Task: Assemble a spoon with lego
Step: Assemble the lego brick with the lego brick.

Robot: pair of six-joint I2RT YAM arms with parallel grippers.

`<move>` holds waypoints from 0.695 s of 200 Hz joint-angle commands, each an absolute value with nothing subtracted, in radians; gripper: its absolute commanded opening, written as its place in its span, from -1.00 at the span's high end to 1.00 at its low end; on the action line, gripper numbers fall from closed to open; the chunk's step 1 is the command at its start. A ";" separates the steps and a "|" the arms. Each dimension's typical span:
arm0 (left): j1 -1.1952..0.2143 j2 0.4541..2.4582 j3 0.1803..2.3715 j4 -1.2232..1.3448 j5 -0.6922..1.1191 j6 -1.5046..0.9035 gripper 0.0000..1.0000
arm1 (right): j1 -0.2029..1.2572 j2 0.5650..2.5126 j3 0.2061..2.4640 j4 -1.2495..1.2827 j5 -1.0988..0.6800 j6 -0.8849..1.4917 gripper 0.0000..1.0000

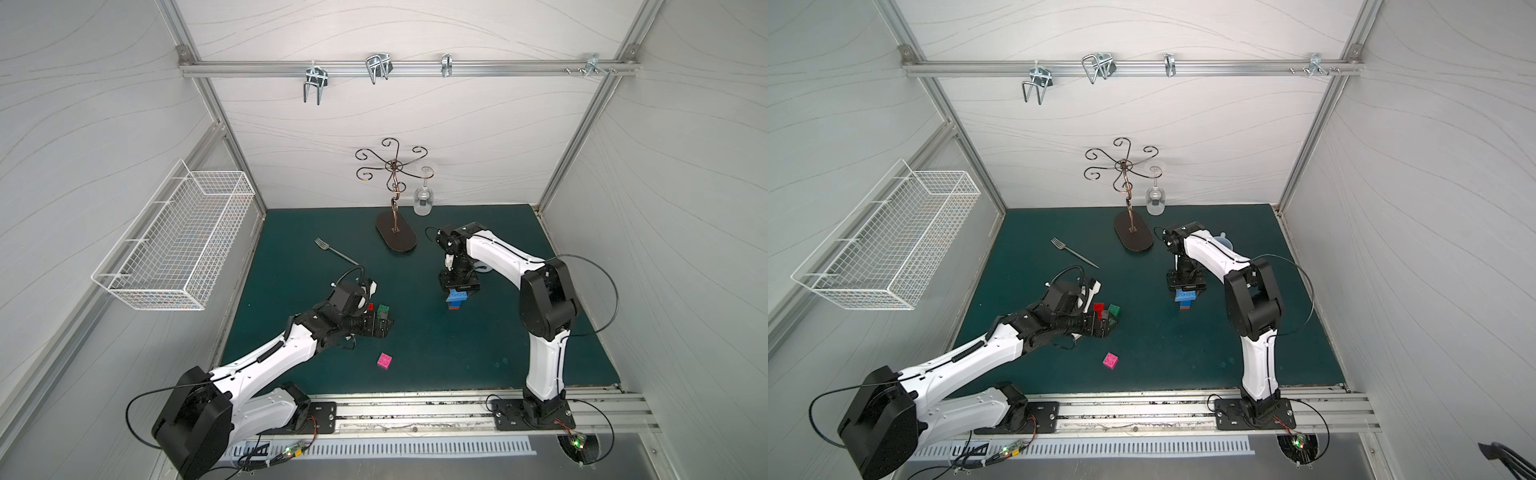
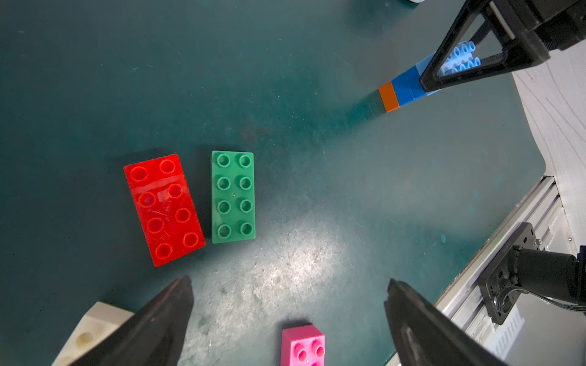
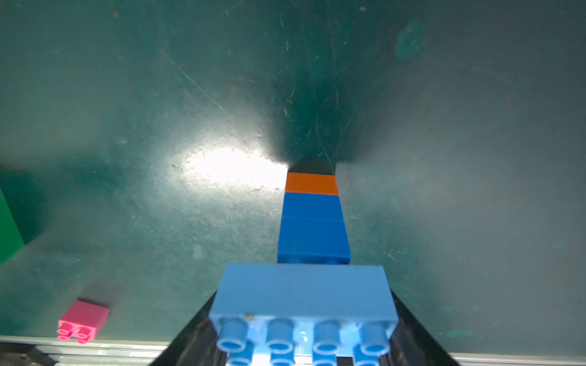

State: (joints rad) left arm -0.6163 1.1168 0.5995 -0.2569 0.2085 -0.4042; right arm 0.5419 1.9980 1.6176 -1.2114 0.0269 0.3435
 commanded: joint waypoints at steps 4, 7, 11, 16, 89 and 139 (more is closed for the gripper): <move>-0.621 1.095 0.604 -0.248 0.187 -0.405 -1.00 | 0.532 2.076 1.499 -1.125 -0.009 0.373 -0.26; -0.620 1.094 0.603 -0.247 0.187 -0.405 -1.00 | 0.528 2.076 1.494 -1.121 -0.023 0.375 -0.25; -0.621 1.095 0.603 -0.248 0.188 -0.406 -1.00 | 0.523 2.077 1.486 -1.116 -0.039 0.376 -0.25; -0.621 1.097 0.604 -0.248 0.189 -0.405 -1.00 | 0.518 2.079 1.484 -1.117 -0.046 0.377 -0.25; -0.621 1.101 0.603 -0.248 0.184 -0.406 -1.00 | 0.532 2.131 1.552 -1.171 0.036 0.391 -0.23; -0.621 1.095 0.598 -0.246 0.181 -0.406 -1.00 | 0.539 2.123 1.501 -1.135 -0.002 0.393 -0.25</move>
State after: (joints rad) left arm -0.6163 1.1126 0.5972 -0.2581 0.1944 -0.4038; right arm 0.5396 2.0182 1.6085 -1.2095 0.0116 0.3901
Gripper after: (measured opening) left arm 0.997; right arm 0.673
